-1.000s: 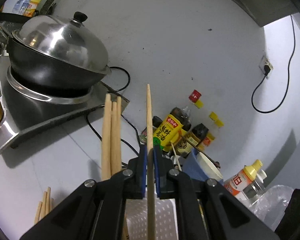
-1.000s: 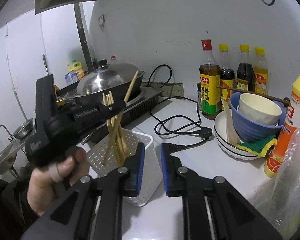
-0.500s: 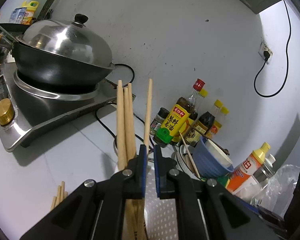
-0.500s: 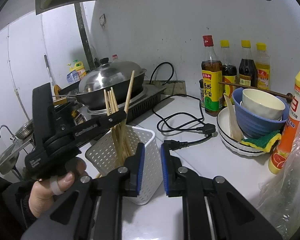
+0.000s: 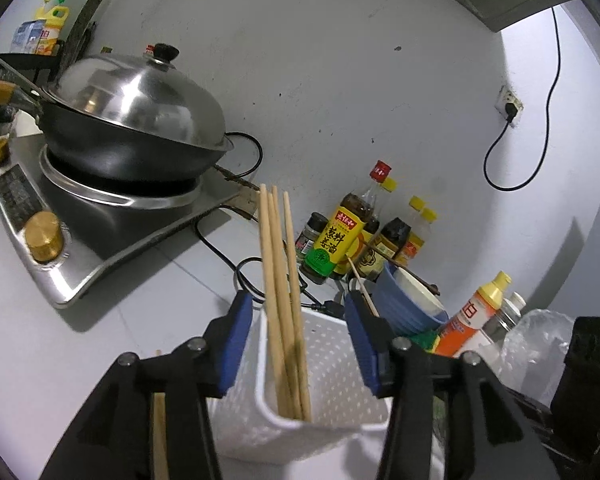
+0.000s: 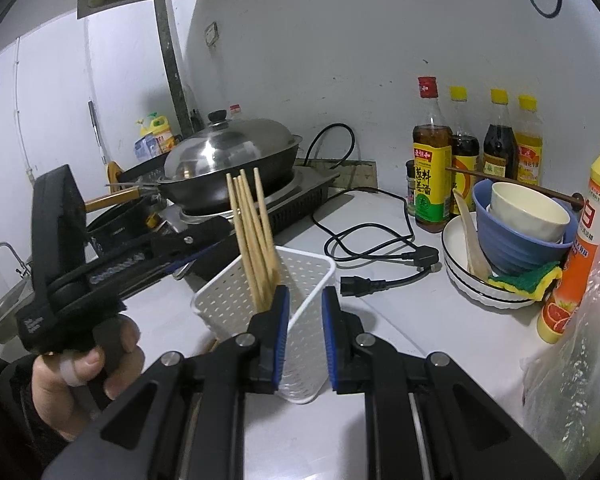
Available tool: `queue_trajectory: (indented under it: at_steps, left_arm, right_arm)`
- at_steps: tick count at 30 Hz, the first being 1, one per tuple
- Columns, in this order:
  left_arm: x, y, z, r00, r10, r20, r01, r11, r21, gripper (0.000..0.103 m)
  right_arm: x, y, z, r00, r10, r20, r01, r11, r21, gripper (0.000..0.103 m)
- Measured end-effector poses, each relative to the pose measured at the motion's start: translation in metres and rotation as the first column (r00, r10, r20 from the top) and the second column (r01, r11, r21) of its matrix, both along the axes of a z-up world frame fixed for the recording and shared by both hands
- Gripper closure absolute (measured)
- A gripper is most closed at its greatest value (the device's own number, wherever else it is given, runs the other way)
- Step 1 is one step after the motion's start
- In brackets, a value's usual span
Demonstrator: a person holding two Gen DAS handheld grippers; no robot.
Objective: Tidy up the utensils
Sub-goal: 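Move both tools back to the remaining chopsticks on the counter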
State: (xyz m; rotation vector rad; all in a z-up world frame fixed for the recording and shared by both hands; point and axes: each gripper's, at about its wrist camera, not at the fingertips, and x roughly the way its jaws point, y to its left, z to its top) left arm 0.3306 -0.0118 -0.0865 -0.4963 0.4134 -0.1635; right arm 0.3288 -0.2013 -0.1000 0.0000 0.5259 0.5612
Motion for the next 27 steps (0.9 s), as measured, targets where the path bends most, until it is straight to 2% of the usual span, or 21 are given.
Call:
queue_trajectory:
  at_steps: [3, 7, 11, 21, 27]
  left_arm:
    - [-0.012, 0.006, 0.003, 1.000, 0.014, -0.017, -0.013, 0.998, 0.059, 0.053]
    - [-0.023, 0.016, 0.002, 0.999, 0.016, -0.041, -0.012, 0.995, 0.096, 0.053]
    - [-0.038, 0.028, 0.000, 0.999, 0.020, -0.049, -0.015, 0.994, 0.104, 0.053]
    - [-0.076, 0.057, -0.011, 0.997, 0.039, -0.066, -0.031, 0.994, 0.107, 0.053]
    - [-0.093, 0.065, -0.017, 0.997, 0.041, -0.064, -0.031, 0.990, 0.138, 0.053]
  right_arm:
    - [-0.006, 0.006, 0.001, 1.000, -0.008, 0.000, 0.008, 1.000, -0.013, 0.088]
    - [-0.016, 0.017, 0.002, 1.000, -0.019, -0.003, 0.019, 0.999, -0.031, 0.088]
    - [-0.025, 0.027, 0.004, 1.000, -0.026, -0.002, 0.026, 0.999, -0.044, 0.080]
    - [-0.050, 0.054, 0.004, 1.000, -0.021, -0.005, 0.021, 0.995, -0.100, 0.079]
    - [-0.061, 0.067, 0.000, 1.000, -0.015, -0.014, 0.013, 0.992, -0.126, 0.079]
